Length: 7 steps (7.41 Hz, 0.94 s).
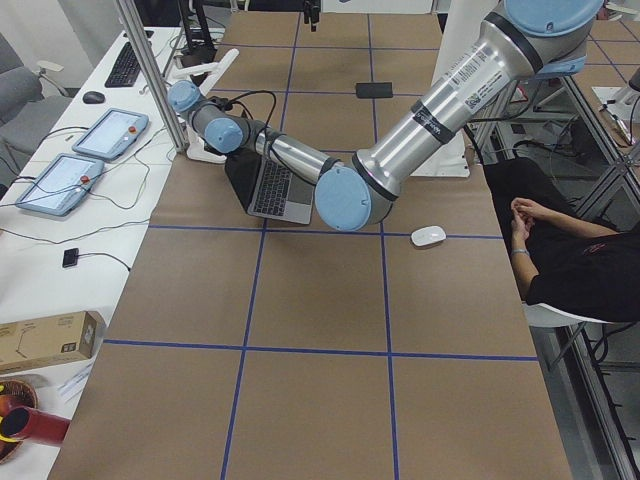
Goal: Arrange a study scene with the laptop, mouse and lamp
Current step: 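Push the laptop farther toward the white lamp base with the left gripper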
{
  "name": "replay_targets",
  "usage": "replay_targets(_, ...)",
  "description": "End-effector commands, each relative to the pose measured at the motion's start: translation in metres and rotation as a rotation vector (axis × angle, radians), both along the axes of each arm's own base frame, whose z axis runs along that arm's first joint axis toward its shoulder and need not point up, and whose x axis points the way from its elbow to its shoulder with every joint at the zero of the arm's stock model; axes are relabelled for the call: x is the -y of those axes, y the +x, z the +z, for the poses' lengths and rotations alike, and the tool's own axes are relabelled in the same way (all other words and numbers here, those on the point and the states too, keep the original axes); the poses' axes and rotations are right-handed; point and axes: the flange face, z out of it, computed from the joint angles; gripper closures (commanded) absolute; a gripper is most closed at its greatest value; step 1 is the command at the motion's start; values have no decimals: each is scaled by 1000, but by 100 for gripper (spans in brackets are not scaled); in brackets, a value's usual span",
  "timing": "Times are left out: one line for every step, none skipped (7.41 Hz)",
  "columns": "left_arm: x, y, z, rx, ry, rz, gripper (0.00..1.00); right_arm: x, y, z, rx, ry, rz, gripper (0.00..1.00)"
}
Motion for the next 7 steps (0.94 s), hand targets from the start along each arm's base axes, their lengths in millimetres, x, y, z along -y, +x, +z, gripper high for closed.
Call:
replay_targets(-1,0,4,1,22,-7,92,0,0,0,0,-1,0,0)
replay_targets(-1,0,5,0,23,-7,92,0,0,0,0,0,-1,0)
replay_targets(-4,-1,13,-3,29,-7,91,0,0,0,0,0,-1,0)
replay_targets(-7,-3,22,-6,36,-9,91,0,-1,1,-2,0,-2,0)
replay_targets(-8,-3,23,-8,37,-8,91,0,-1,0,-1,1,-2,0)
replay_targets(-10,-4,31,-5,32,-8,91,0,0,1,-2,0,0,0)
replay_targets(-12,-5,30,-13,42,-11,90,0,0,1,-2,0,0,0)
